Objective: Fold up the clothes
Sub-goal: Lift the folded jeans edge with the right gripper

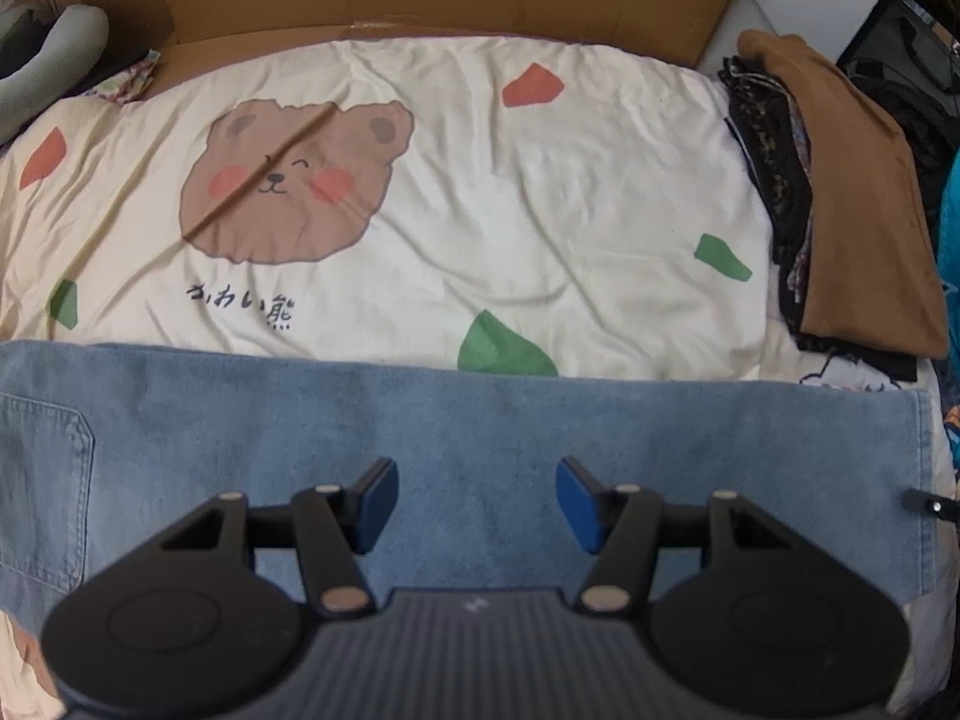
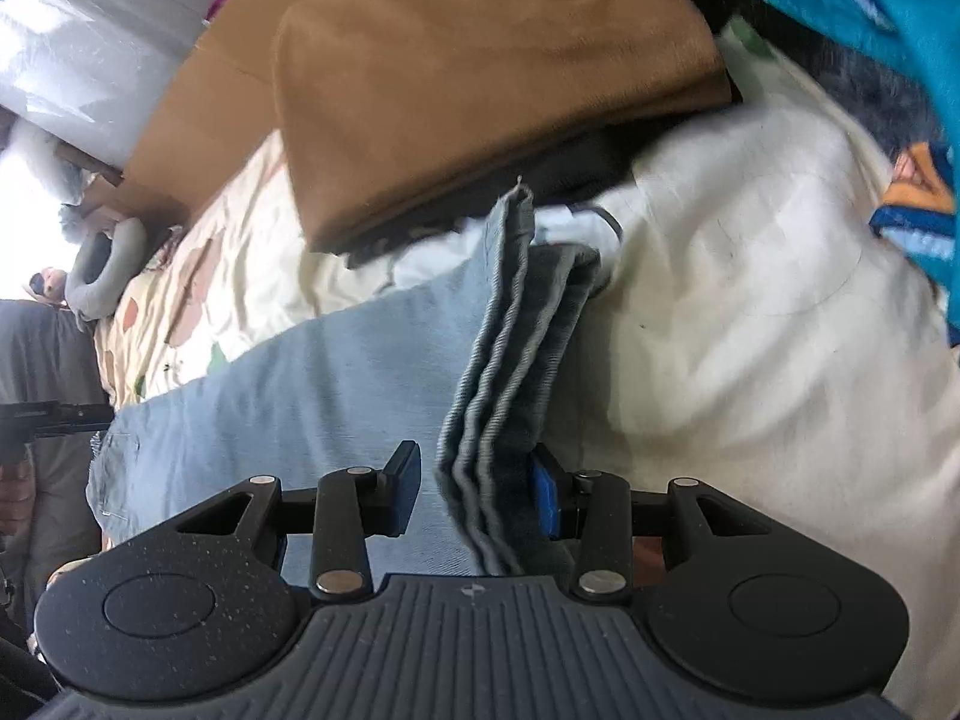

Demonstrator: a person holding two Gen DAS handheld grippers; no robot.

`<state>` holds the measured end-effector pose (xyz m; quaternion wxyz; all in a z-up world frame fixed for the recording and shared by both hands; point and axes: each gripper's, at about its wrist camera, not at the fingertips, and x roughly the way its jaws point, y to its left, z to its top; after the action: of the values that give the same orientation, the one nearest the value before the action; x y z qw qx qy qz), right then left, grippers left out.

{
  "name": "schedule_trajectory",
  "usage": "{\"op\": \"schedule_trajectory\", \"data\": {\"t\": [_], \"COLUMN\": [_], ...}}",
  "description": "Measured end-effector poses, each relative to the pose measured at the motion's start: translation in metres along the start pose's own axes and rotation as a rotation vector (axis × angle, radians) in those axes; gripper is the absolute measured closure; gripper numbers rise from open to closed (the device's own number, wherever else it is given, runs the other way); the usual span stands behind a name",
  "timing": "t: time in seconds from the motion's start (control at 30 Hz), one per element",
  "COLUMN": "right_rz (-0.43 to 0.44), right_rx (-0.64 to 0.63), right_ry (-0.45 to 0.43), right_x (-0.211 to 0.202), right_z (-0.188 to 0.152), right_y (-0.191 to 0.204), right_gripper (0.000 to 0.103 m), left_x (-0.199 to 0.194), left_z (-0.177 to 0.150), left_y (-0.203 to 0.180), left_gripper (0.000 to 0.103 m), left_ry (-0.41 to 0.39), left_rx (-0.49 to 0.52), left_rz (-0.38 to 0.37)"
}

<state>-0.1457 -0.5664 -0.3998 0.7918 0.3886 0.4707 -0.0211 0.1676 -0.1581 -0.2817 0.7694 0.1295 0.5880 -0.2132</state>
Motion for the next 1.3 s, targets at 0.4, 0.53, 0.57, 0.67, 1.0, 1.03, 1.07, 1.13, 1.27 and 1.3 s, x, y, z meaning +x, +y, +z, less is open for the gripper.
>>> {"op": "schedule_trajectory", "data": {"t": [0.4, 0.53, 0.57, 0.67, 1.0, 1.03, 1.07, 1.13, 1.27, 1.3], "right_rz": [0.036, 0.048, 0.052, 0.063, 0.06, 0.053, 0.042, 0.016, -0.003, 0.001], "right_rx": [-0.008, -0.068, -0.087, -0.134, -0.185, -0.188, -0.186, -0.181, -0.099, -0.07], "right_ry": [0.013, -0.01, -0.016, -0.017, 0.036, 0.047, 0.056, 0.073, 0.087, 0.089], "right_x": [0.007, -0.014, -0.02, -0.032, -0.021, -0.017, -0.012, -0.003, 0.012, 0.014], "right_z": [0.014, 0.011, 0.01, 0.007, 0.004, 0.004, 0.004, 0.005, 0.009, 0.011], "right_y": [0.0, 0.01, 0.013, 0.019, 0.026, 0.026, 0.023, 0.018, -0.001, -0.005], "right_gripper": [0.062, 0.062, 0.062, 0.062, 0.062, 0.062, 0.062, 0.062, 0.063, 0.063], "left_x": [0.008, 0.009, 0.01, 0.013, 0.016, 0.017, 0.017, 0.019, 0.025, 0.027], "left_z": [-0.004, -0.006, -0.007, -0.008, -0.009, -0.009, -0.009, -0.01, -0.013, -0.013], "left_y": [0.0, 0.004, 0.005, 0.005, -0.001, -0.001, -0.001, -0.001, -0.003, -0.004], "left_gripper": [0.042, 0.042, 0.042, 0.042, 0.042, 0.042, 0.042, 0.042, 0.042, 0.042], "left_ry": [0.016, 0.02, 0.021, 0.027, 0.034, 0.036, 0.038, 0.042, 0.057, 0.061], "left_rx": [0.009, -0.009, -0.01, -0.015, -0.003, -0.004, -0.004, -0.004, -0.003, -0.002], "left_rz": [0.006, 0.007, 0.009, 0.011, 0.007, 0.008, 0.009, 0.012, 0.012, 0.011]}}
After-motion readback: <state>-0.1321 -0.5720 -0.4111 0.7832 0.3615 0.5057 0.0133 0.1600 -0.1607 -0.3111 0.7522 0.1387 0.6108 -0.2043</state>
